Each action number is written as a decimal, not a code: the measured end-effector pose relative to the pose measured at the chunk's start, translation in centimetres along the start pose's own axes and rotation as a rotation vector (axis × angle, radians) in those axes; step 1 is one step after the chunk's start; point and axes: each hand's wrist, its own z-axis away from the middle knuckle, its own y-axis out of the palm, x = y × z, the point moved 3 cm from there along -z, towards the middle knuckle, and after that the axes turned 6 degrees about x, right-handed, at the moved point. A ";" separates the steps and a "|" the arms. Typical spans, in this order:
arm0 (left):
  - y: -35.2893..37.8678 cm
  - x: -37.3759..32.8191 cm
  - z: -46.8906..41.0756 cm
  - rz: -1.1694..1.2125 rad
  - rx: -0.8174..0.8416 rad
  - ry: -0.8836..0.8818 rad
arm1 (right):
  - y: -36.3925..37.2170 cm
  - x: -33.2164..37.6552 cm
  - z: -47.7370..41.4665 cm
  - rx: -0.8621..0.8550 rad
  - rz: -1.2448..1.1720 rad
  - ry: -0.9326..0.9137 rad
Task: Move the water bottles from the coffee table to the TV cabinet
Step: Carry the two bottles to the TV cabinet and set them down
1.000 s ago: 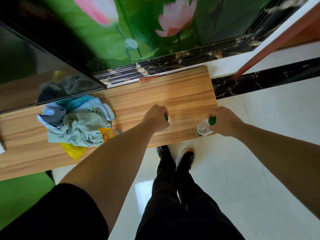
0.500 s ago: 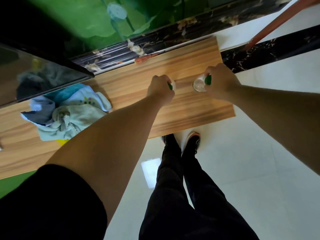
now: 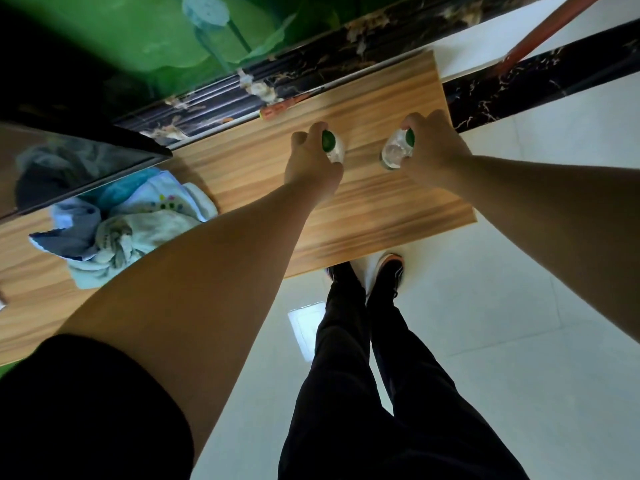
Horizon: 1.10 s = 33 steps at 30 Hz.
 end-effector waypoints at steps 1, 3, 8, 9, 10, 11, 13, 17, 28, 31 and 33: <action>-0.1 -0.1 0.1 0.006 -0.006 -0.002 | -0.1 -0.1 0.1 0.005 -0.001 -0.007; -0.2 -0.3 0.3 0.014 -0.014 -0.006 | -0.2 -0.3 0.3 0.011 -0.002 -0.021; 0.0 -0.7 1.4 0.035 -0.018 0.005 | -0.6 -0.7 1.6 -0.013 -0.018 -0.048; 0.0 -0.9 1.7 0.034 -0.040 0.008 | -0.8 -0.9 1.9 -0.017 -0.027 -0.049; -0.1 -1.3 2.1 0.032 -0.071 0.020 | -1.2 -1.1 2.3 -0.020 -0.040 -0.050; -0.3 -1.7 2.4 0.029 -0.103 0.038 | -1.6 -1.3 2.6 -0.025 -0.051 -0.051; -0.6 -2.9 3.2 0.011 -0.134 0.090 | -2.7 -1.8 3.6 -0.059 -0.056 -0.056; -1.3 -6.9 4.3 -0.043 -0.094 0.168 | -5.7 -3.0 6.2 -0.143 -0.081 -0.048; 1.3 -28.2 13.2 -0.428 0.051 0.675 | -18.9 -12.7 21.0 -0.437 -0.133 0.136; 2.3 -33.6 16.4 -0.575 0.155 0.763 | -22.3 -15.0 25.4 -0.502 -0.144 0.194; 3.1 -36.4 18.8 -0.664 0.200 0.825 | -23.9 -16.4 28.4 -0.527 -0.134 0.231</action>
